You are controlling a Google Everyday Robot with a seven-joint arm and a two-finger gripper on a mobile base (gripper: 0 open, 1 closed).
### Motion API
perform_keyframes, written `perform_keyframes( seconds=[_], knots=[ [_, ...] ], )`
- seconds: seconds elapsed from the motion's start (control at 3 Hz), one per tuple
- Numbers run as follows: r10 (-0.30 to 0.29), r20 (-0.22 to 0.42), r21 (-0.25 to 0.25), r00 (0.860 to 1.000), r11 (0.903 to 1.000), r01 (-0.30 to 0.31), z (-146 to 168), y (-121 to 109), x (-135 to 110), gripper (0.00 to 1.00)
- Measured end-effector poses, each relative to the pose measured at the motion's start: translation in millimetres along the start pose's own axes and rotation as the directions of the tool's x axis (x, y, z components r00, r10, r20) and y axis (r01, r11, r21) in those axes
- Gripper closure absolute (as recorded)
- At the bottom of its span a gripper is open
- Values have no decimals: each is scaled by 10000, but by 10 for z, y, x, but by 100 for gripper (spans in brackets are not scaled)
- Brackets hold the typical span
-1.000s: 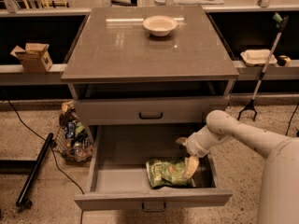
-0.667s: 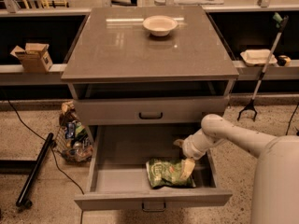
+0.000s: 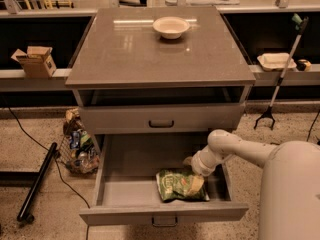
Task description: Pick green jalapeno chip bag from middle drawer and place on counter
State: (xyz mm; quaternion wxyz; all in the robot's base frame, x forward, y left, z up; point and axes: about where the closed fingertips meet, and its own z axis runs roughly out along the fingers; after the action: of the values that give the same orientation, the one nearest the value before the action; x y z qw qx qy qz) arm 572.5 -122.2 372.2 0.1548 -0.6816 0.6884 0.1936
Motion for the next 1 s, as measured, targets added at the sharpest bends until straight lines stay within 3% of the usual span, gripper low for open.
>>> perform_keyframes(
  seconds=[0.67,1.0],
  knots=[
    [82,-290,280,9995,9996,-74,-24,50,115,64],
    [-27,-103,984,9999,9951,37,-369,85,91,87]
  ],
)
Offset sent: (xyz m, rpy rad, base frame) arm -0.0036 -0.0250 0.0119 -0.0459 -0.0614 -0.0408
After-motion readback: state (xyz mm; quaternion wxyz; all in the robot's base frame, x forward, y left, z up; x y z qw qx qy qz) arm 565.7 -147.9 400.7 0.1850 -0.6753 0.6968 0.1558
